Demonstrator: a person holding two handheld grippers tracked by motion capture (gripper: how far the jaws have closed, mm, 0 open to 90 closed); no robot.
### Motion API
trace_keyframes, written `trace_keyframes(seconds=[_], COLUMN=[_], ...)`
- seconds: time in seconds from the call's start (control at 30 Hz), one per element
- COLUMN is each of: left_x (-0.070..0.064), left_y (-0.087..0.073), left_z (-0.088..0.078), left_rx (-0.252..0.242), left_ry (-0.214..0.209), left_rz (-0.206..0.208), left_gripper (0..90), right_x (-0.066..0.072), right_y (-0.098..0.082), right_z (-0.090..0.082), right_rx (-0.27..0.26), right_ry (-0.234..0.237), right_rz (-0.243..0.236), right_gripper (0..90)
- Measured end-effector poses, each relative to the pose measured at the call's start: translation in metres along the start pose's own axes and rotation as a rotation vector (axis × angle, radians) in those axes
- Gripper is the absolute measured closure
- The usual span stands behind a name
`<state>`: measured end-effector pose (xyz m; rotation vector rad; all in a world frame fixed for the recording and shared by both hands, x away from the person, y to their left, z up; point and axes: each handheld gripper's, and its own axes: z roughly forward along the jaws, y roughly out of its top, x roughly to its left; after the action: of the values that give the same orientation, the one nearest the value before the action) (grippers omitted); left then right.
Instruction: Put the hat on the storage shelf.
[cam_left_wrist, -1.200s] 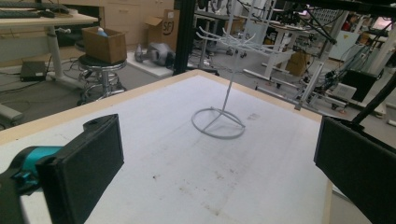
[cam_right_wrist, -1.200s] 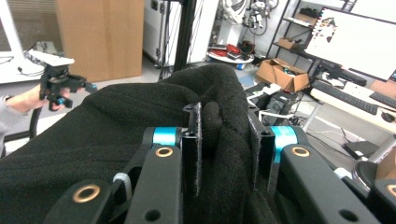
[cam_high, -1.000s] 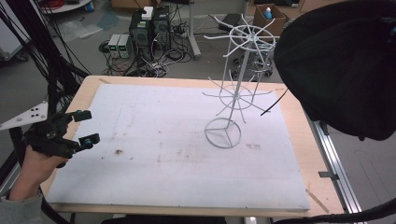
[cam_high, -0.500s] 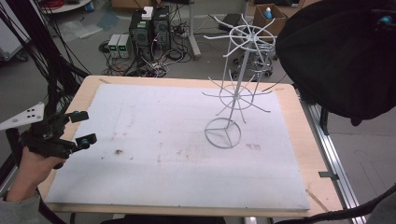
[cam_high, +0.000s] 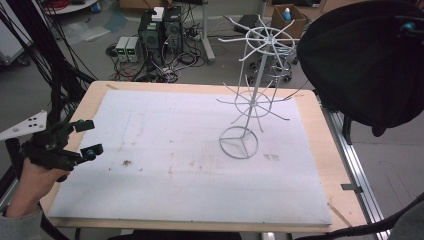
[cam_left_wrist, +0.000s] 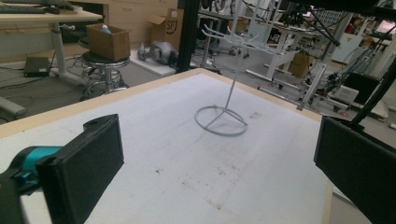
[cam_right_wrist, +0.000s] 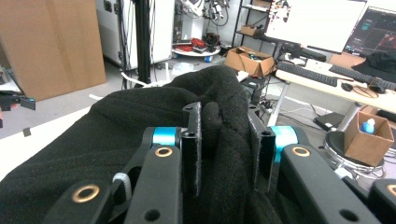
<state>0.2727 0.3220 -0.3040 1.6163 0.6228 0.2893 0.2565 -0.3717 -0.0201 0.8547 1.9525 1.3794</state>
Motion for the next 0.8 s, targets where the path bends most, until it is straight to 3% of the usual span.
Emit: trace_keyframes(seconds=[0.1,0.43,0.8], left_x=[-0.001,-0.003,-0.002], left_y=[0.002,0.002,0.002], left_z=[-0.001,0.0,-0.001], left_rx=[-0.017,-0.014,-0.01], left_ry=[-0.027,-0.022,-0.017], left_rz=[-0.011,-0.004,-0.005], left_gripper=[1.7,1.7,1.7], right_x=[-0.002,-0.007,-0.008], right_y=[-0.003,-0.016,-0.029], right_z=[0.004,0.009,0.013], right_rx=[0.01,-0.022,-0.019], right_ry=[-0.001,-0.023,0.007], right_rz=[0.002,0.027,0.04], right_gripper=[72.0,72.1,71.9])
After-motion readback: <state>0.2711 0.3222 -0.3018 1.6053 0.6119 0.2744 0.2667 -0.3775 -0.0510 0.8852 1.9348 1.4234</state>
